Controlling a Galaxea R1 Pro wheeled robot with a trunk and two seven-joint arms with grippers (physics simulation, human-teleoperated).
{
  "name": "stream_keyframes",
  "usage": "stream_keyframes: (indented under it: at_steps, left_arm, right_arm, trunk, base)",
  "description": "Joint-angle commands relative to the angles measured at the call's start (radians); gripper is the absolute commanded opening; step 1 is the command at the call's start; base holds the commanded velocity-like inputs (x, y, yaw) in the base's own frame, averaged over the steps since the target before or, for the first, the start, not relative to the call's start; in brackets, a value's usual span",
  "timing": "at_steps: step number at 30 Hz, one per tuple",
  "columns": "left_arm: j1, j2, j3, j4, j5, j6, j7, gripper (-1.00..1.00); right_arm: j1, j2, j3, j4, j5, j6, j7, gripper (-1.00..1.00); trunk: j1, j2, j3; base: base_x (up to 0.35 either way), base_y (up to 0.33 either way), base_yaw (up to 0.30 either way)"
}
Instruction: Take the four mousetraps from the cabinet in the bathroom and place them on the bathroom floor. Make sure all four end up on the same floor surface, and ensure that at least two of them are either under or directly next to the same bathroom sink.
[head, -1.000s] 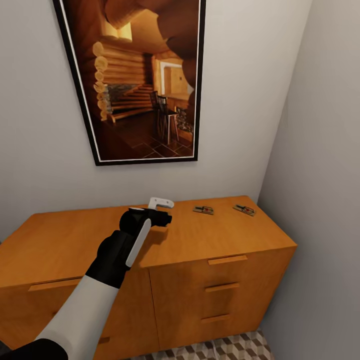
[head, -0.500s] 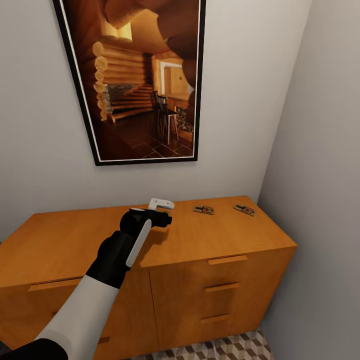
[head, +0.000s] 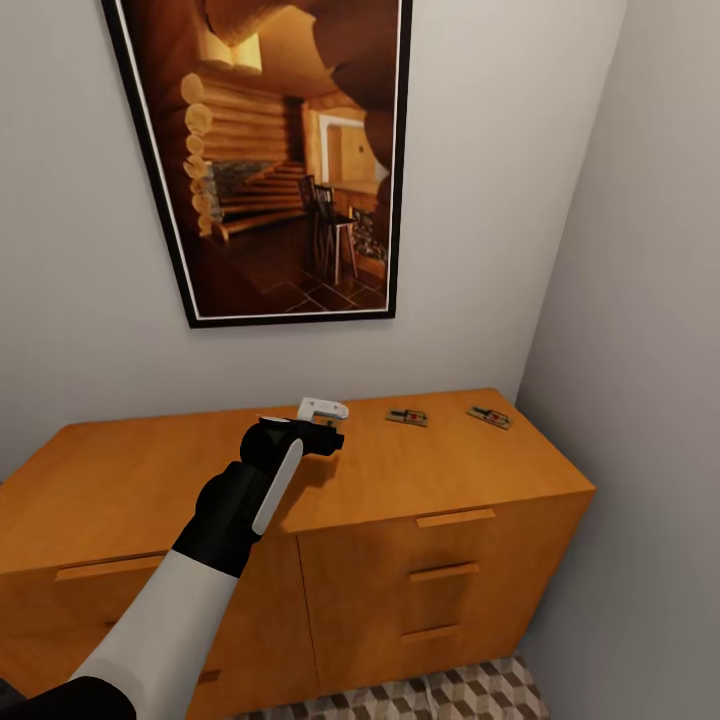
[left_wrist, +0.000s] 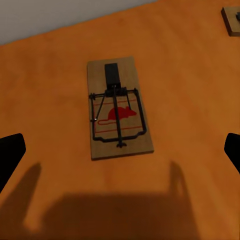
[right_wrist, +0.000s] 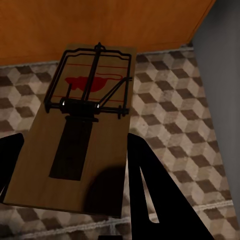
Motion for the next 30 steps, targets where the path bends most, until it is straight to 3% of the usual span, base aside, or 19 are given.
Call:
stream_keyframes:
  at_steps: [1,30]
  left_arm:
    - [-0.001,0.000,-0.001,-0.001,0.011,0.003,0.010,1.00]
    - [-0.001,-0.001,-0.021,-0.014,0.007,0.002,0.014,1.00]
  right_arm:
    - [-0.001,0.001,-0.009,0.001,0.006,-0.003,0.005,-1.00]
    - [-0.001,0.004,-0.010,0.001,0.006,-0.003,0.005,-1.00]
  trunk:
    - [0.000,-0.001,-0.002]
    - [0.000,-0.001,-0.004]
  base:
    - [0.000,0.000,0.000]
    - [0.000,0.000,0.000]
